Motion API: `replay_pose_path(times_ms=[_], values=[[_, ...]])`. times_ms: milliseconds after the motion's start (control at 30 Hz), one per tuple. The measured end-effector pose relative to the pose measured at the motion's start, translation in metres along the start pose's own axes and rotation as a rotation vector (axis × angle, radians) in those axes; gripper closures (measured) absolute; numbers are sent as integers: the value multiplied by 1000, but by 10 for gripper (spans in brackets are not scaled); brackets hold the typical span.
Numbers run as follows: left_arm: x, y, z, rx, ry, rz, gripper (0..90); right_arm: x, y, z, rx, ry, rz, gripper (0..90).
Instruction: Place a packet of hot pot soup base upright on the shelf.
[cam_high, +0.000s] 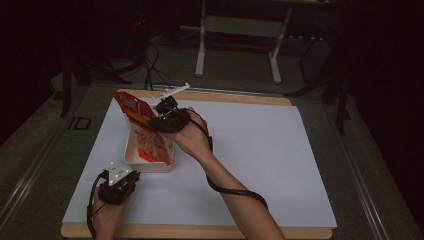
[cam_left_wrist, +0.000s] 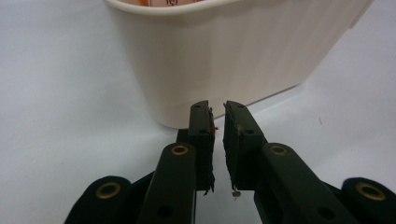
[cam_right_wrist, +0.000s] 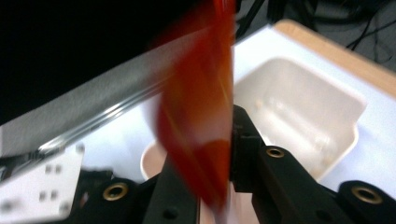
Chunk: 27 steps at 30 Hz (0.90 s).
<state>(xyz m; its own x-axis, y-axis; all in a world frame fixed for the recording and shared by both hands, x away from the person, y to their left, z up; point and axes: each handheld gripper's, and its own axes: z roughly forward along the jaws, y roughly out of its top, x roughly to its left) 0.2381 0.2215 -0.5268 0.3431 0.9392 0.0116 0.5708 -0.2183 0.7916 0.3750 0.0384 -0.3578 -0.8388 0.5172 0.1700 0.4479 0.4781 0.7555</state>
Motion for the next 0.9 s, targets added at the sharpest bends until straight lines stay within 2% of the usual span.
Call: replay_pose_path(times_ms=[33, 67, 233, 500, 567, 633, 900], values=[[0, 0, 0, 0, 0, 0, 814, 0, 0, 0, 0, 0, 0, 821], [0, 0, 1, 3, 0, 3, 814, -3, -9, 0, 9, 17, -3, 794], [-2, 1, 3, 4, -1, 5, 814, -9, -21, -1, -4, 51, 41, 751], [2, 0, 1, -4, 2, -8, 815, -7, -27, 5, 8, 55, 39, 758], [2, 0, 1, -5, 2, -10, 814, -6, -31, 12, 54, 28, 25, 767], [2, 0, 0, -5, 3, -7, 814, -9, -37, 13, 27, 58, 60, 768], [0, 0, 1, -1, 1, -3, 813, -14, -47, 10, -3, 67, 103, 776]])
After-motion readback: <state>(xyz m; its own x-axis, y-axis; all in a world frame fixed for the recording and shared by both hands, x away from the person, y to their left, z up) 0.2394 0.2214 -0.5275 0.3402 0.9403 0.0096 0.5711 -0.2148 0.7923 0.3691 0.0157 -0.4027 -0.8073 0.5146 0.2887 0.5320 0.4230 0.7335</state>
